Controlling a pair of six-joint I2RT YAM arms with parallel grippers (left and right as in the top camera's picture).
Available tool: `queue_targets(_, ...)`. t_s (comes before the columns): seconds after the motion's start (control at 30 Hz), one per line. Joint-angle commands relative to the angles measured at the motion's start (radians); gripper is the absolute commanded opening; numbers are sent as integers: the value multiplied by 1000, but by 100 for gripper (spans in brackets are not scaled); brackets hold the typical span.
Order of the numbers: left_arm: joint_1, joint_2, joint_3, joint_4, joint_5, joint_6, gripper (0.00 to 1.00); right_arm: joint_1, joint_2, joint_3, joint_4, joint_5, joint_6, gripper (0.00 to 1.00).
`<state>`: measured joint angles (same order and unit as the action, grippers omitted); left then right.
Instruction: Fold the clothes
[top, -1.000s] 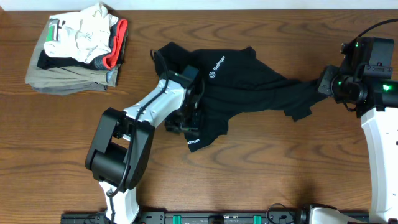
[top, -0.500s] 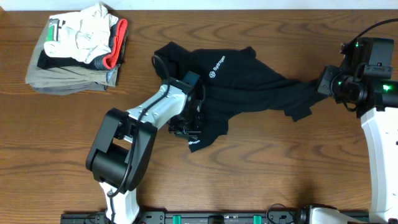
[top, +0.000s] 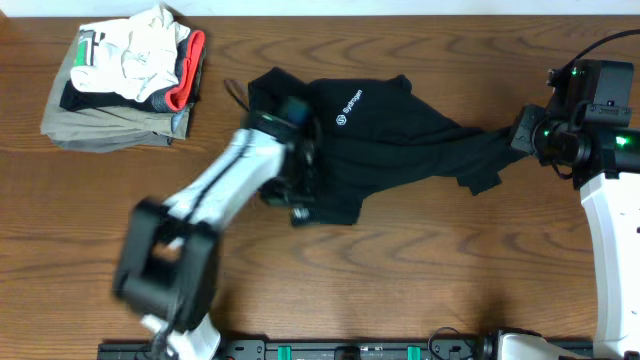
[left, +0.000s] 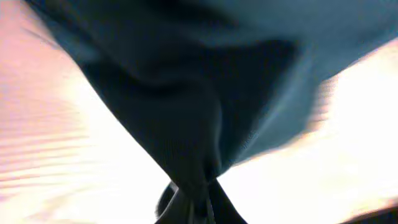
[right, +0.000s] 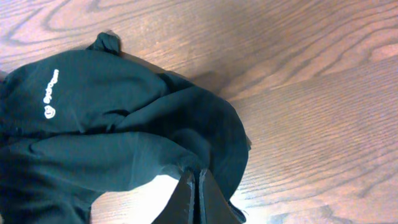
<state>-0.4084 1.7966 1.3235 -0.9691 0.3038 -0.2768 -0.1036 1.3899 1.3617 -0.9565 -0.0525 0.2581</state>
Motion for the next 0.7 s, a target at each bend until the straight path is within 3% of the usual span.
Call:
queue_targets(0.0,50,-196,90,-8,-63,21,6,-8,-33,19,4,0,-13,1)
queue_targets(0.33,127,-566,143,83,-196,21,6,-40,-125,142,-29,7,-29,1)
queue_targets(0.67,127,-765,145,235,-294,26,6,-111,-201,356,-116,6,-89,1)
